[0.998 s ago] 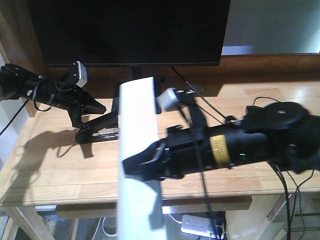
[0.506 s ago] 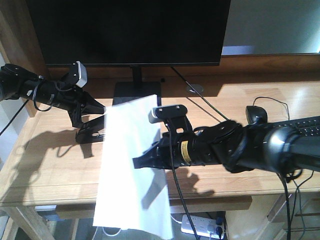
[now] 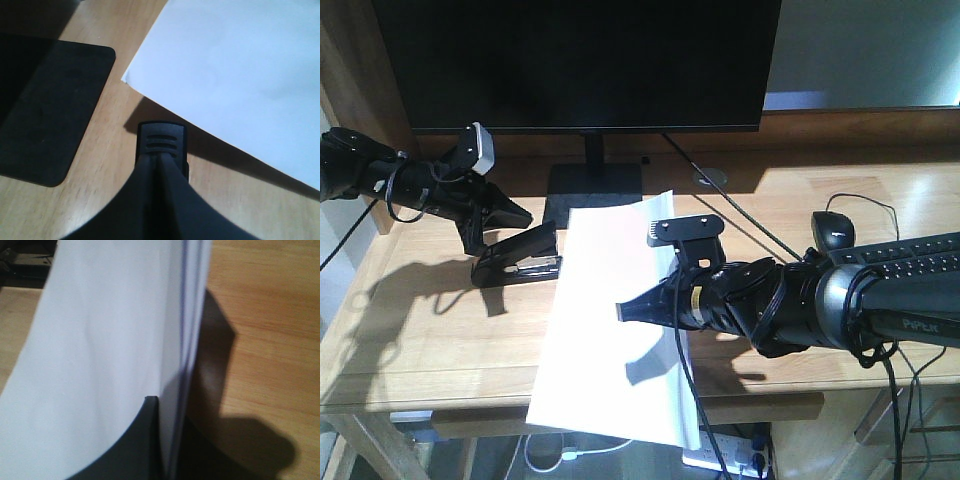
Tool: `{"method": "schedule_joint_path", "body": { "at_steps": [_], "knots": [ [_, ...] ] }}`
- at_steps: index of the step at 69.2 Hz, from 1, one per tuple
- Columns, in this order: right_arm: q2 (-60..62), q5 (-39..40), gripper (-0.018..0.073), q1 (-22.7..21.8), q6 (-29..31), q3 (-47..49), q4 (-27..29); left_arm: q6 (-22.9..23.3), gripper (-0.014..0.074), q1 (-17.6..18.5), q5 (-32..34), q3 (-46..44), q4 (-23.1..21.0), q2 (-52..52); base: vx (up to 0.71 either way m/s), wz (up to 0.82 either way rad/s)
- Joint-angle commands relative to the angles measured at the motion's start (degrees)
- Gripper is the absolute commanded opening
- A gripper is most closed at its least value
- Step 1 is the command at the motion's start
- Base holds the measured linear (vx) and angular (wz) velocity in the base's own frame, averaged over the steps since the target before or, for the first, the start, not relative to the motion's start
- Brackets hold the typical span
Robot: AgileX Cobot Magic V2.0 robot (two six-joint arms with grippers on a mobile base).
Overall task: Grab stapler and paper to desk for stapling
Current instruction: 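Bring the right gripper with the white paper over the desk beside the stapler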
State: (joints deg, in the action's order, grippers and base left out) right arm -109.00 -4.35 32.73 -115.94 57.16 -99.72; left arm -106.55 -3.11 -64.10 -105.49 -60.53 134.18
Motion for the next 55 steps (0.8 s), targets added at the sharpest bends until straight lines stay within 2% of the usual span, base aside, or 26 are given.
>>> {"method": "schedule_joint_path", "body": {
  "at_steps": [1,13,38,55],
  "knots": [
    [2.6,-3.9,-0.0002,-0.2,0.2,1.6,-3.4,0.6,-0.0006,0.1,-1.1,-1.6,-3.5,-3.6,0.0,0.0],
    [2.6,-6.6,-0.0002,-0.2,0.6,1.6,-3.4,0.6,-0.0006,0.1,-1.1,-1.6,-3.5,-3.6,0.0,0.0],
    [2.6,-6.5,-0.0002,-0.1,3.6,3.7,-3.4,0.6,-0.0006,0.1,-1.1,-1.6,-3.5,-3.6,0.0,0.0],
    [2.3,-2.1,-0.0002,-0.1,3.9,8.4,-3.4,0.6,-0.0006,0.1,-1.1,-1.6,-3.5,-3.6,0.0,0.0]
  ]
}}
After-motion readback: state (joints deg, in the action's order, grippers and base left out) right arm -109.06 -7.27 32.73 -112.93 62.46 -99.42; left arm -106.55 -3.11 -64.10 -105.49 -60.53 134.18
